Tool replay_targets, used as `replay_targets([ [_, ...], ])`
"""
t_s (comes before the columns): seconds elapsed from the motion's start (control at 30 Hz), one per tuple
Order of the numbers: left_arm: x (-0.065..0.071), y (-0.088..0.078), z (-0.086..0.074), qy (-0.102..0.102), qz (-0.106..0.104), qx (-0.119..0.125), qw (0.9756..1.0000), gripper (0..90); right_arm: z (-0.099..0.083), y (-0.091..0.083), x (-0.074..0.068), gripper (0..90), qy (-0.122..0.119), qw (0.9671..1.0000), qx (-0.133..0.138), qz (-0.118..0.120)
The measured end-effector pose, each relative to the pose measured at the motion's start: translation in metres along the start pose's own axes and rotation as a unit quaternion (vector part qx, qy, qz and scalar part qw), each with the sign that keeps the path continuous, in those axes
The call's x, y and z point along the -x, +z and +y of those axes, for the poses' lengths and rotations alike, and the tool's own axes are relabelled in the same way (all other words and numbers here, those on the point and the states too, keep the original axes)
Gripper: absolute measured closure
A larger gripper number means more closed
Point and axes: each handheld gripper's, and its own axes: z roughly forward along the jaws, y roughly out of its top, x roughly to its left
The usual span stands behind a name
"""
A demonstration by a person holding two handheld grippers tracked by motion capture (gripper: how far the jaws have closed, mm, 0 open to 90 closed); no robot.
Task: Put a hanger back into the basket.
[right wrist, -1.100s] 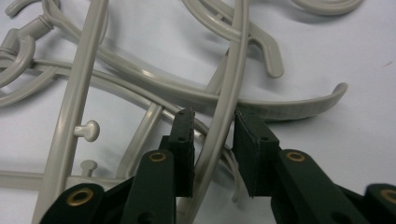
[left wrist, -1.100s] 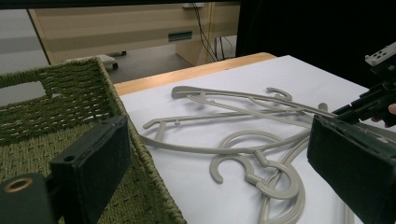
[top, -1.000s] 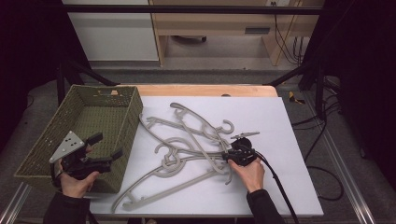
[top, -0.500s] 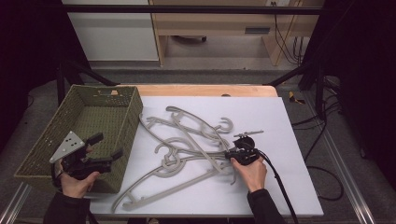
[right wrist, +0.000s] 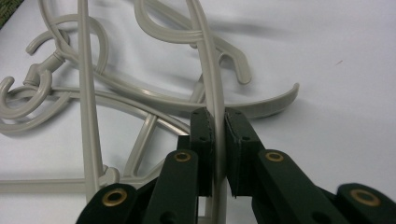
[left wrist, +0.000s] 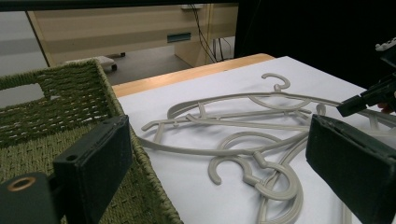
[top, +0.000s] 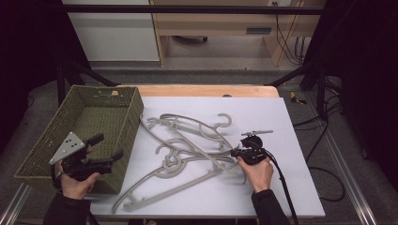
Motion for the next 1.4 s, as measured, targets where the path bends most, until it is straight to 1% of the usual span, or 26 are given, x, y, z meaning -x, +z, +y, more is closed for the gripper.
replay_targets([
  [0.07, 0.000, 0.000, 0.000, 0.001, 0.000, 0.000, 1.0000, 6.9, 0.000, -0.003, 0.002, 82.8, -0.003, 1.0000, 0.005, -0.001],
  [0.2, 0.001, 0.000, 0.001, 0.003, -0.001, 0.000, 1.0000, 7.0, 0.001, -0.009, 0.005, 82.8, -0.002, 0.9999, 0.013, 0.009],
  [0.33, 0.002, -0.001, 0.002, 0.004, -0.003, 0.001, 1.0000, 7.1, 0.003, -0.017, 0.007, 82.8, -0.011, 0.9994, 0.025, 0.020],
  [0.4, 0.003, -0.001, 0.002, 0.005, -0.005, 0.001, 1.0000, 7.1, 0.004, -0.022, 0.007, 82.8, -0.019, 0.9991, 0.029, 0.024],
  [0.53, 0.006, 0.000, 0.004, 0.008, -0.010, -0.002, 0.9999, 7.0, 0.007, -0.034, 0.004, 82.7, -0.046, 0.9976, 0.032, 0.041],
  [0.6, 0.008, 0.000, 0.005, 0.012, -0.014, -0.005, 0.9998, 6.9, 0.008, -0.041, 0.002, 82.7, -0.065, 0.9960, 0.036, 0.049],
  [0.7, 0.010, 0.000, 0.007, 0.013, -0.018, -0.008, 0.9997, 6.7, 0.009, -0.047, -0.001, 82.8, -0.075, 0.9949, 0.036, 0.058],
  [0.73, 0.012, 0.000, 0.008, 0.014, -0.023, -0.009, 0.9996, 6.7, 0.009, -0.050, -0.002, 82.8, -0.082, 0.9940, 0.037, 0.062],
  [0.77, 0.014, 0.001, 0.010, 0.013, -0.031, -0.012, 0.9994, 6.5, 0.009, -0.054, -0.004, 82.7, -0.098, 0.9918, 0.036, 0.074],
  [0.8, 0.016, 0.002, 0.011, 0.016, -0.035, -0.015, 0.9992, 6.6, 0.009, -0.056, -0.006, 82.8, -0.102, 0.9912, 0.032, 0.078],
  [0.83, 0.018, 0.003, 0.012, 0.020, -0.037, -0.021, 0.9989, 6.5, 0.010, -0.057, -0.007, 82.8, -0.117, 0.9893, 0.031, 0.082],
  [0.87, 0.020, 0.005, 0.013, 0.023, -0.039, -0.025, 0.9987, 6.3, 0.010, -0.059, -0.009, 82.8, -0.121, 0.9883, 0.032, 0.086],
  [0.9, 0.022, 0.006, 0.014, 0.024, -0.042, -0.027, 0.9984, 6.3, 0.010, -0.060, -0.010, 82.8, -0.134, 0.9866, 0.031, 0.088],
  [0.93, 0.023, 0.008, 0.015, 0.027, -0.046, -0.033, 0.9980, 6.3, 0.009, -0.061, -0.012, 82.8, -0.135, 0.9858, 0.030, 0.095],
  [0.97, 0.023, 0.008, 0.015, 0.027, -0.046, -0.033, 0.9980, 6.3, 0.009, -0.061, -0.012, 82.8, -0.135, 0.9858, 0.030, 0.095],
  [1.0, 0.028, 0.013, 0.017, 0.034, -0.052, -0.044, 0.9971, 6.2, 0.009, -0.062, -0.012, 82.8, -0.152, 0.9824, 0.026, 0.106],
  [1.03, 0.028, 0.013, 0.017, 0.034, -0.052, -0.044, 0.9971, 6.2, 0.009, -0.062, -0.012, 82.8, -0.152, 0.9824, 0.026, 0.106],
  [1.07, 0.032, 0.018, 0.018, 0.041, -0.059, -0.054, 0.9960, 6.3, 0.007, -0.063, -0.013, 82.8, -0.159, 0.9804, 0.019, 0.115],
  [1.1, 0.032, 0.018, 0.018, 0.041, -0.059, -0.054, 0.9960, 6.2, 0.007, -0.063, -0.013, 82.8, -0.159, 0.9804, 0.019, 0.115],
  [1.13, 0.034, 0.021, 0.019, 0.045, -0.061, -0.059, 0.9953, 6.2, 0.006, -0.063, -0.014, 82.7, -0.170, 0.9784, 0.015, 0.116],
  [1.17, 0.036, 0.024, 0.020, 0.048, -0.064, -0.065, 0.9947, 6.2, 0.006, -0.063, -0.014, 82.7, -0.170, 0.9784, 0.015, 0.116],
  [1.2, 0.038, 0.031, 0.021, 0.056, -0.069, -0.079, 0.9929, 6.6, 0.006, -0.063, -0.015, 82.7, -0.176, 0.9770, 0.009, 0.120],
  [1.23, 0.040, 0.034, 0.021, 0.061, -0.070, -0.087, 0.9919, 6.5, 0.006, -0.063, -0.015, 82.7, -0.180, 0.9758, 0.009, 0.123],
  [1.27, 0.041, 0.037, 0.022, 0.066, -0.071, -0.094, 0.9909, 6.5, 0.005, -0.064, -0.015, 82.8, -0.183, 0.9746, 0.004, 0.129],
  [1.3, 0.043, 0.040, 0.023, 0.071, -0.072, -0.101, 0.9897, 6.5, 0.004, -0.064, -0.014, 82.8, -0.190, 0.9724, 0.005, 0.135],
  [1.4, 0.048, 0.049, 0.026, 0.080, -0.079, -0.115, 0.9870, 6.7, 0.003, -0.066, -0.014, 82.7, -0.195, 0.9696, 0.002, 0.148],
])
